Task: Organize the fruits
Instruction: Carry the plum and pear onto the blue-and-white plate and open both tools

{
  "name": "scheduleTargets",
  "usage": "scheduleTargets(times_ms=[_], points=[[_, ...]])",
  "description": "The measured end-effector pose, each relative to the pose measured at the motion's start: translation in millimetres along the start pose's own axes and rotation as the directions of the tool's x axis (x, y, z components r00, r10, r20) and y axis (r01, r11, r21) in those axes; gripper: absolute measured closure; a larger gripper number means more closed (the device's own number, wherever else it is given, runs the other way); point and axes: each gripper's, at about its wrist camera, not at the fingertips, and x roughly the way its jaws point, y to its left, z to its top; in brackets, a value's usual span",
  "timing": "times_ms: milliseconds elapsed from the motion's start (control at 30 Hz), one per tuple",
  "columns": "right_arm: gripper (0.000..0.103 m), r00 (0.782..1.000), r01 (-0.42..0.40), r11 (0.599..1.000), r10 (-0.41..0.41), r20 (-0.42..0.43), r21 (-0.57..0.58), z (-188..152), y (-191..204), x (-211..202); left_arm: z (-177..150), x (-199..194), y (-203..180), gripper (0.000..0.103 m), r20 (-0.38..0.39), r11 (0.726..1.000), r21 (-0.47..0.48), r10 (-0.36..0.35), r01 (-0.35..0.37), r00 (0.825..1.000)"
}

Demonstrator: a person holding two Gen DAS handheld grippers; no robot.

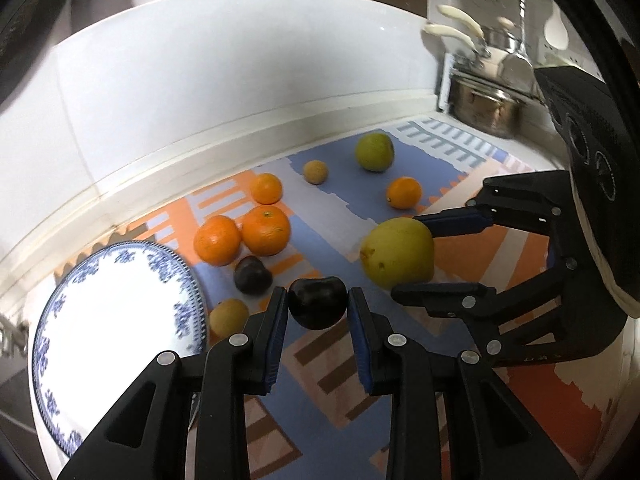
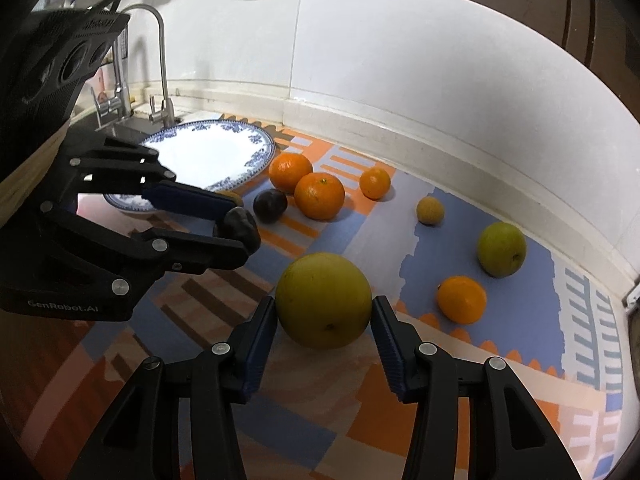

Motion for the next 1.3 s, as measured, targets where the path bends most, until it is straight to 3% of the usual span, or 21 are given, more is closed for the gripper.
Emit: scheduleTargets(times_ms=[300,733,1033,1300], points=[[0.054,0.997,-0.026,0.999,0.024,0.078,0.023,25,17,-13,-8,-36,29,0.073,0.050,0.984,-0.146,0.108,-0.100,0.993],[0.054,0.978,-0.128,0.992,0.129,0.166,-0.018,72,67,-8,-33,-84,82,0.073,0.062,0.914,-0.306,0.299,-0.267,0.952],[0.054,0.971,-0.189,0.981,0.193,0.142,-0.039,86,95,17,-56,-79,112,0.073,-0.010,0.869,-0.366,0.354,-0.333,0.935],[0.054,0.973,-0.216,0.976,0.219,0.075,-0.037,91,105,51,-65,-63,131,0.073,-0.071,0.855,-0.384,0.349,-0.349,0.934]])
